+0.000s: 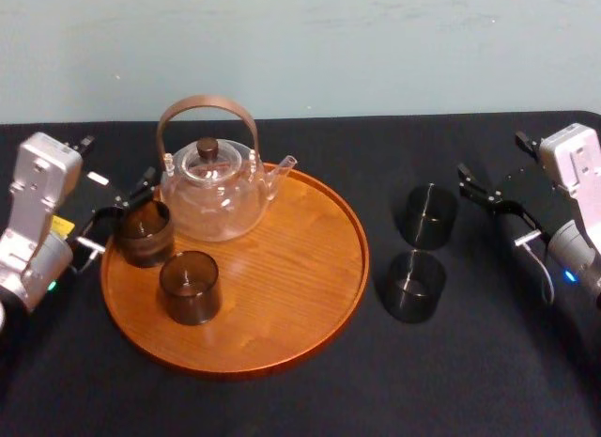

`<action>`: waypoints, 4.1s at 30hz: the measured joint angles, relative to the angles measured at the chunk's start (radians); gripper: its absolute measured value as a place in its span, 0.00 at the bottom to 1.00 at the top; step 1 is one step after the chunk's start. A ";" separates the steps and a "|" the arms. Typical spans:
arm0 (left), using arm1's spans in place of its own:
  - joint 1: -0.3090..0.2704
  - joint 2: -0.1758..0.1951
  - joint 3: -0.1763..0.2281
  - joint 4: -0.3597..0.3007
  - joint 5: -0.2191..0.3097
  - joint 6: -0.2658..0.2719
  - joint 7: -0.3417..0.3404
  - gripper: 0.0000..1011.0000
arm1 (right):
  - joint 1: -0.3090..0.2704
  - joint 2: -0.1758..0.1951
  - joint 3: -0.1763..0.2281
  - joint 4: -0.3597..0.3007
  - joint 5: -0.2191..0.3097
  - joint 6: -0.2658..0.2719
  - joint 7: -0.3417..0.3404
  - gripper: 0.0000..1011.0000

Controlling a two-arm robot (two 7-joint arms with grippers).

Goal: Pick up the glass from the table and place it on the tray.

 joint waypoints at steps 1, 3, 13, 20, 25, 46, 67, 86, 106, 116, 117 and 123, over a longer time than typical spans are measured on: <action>0.000 0.000 0.000 0.000 0.000 0.000 0.000 0.99 | 0.000 0.000 0.000 0.000 0.000 0.000 0.000 0.99; 0.000 0.000 0.000 0.000 0.000 0.000 0.000 0.99 | 0.000 0.000 0.000 0.000 0.000 0.000 0.000 0.99; 0.000 0.000 0.000 0.000 0.000 0.000 0.000 0.99 | 0.000 0.000 0.000 0.000 0.000 0.000 0.000 0.99; 0.000 0.000 0.000 0.000 0.000 0.000 0.000 0.99 | 0.000 0.000 0.000 0.000 0.000 0.000 0.000 0.99; 0.000 0.000 0.000 0.000 0.000 0.000 0.000 0.99 | 0.000 0.000 0.000 0.000 0.000 0.000 0.000 0.99; 0.000 0.000 0.000 0.000 0.000 0.000 0.000 0.99 | 0.000 0.000 0.000 0.000 0.000 0.000 0.000 0.99; 0.000 0.000 0.000 0.000 0.000 0.000 0.000 0.99 | -0.071 0.019 0.090 -0.109 0.103 0.094 0.111 0.99; 0.000 0.000 0.000 0.000 0.000 0.000 0.000 0.99 | -0.249 0.105 0.200 -0.288 0.211 0.180 0.229 0.99; 0.000 0.000 0.000 0.000 0.000 0.000 0.000 0.99 | -0.323 0.202 0.221 -0.320 0.227 0.203 0.479 0.99; 0.000 0.000 0.000 0.000 0.000 0.000 0.000 0.99 | -0.331 0.215 0.221 -0.322 0.219 0.221 0.541 0.99; 0.000 0.000 0.000 0.000 0.000 0.000 0.000 0.99 | -0.332 0.215 0.220 -0.323 0.218 0.221 0.544 0.99; 0.000 0.000 0.000 0.000 0.000 0.000 0.000 0.99 | -0.329 0.218 0.208 -0.326 0.215 0.226 0.568 0.99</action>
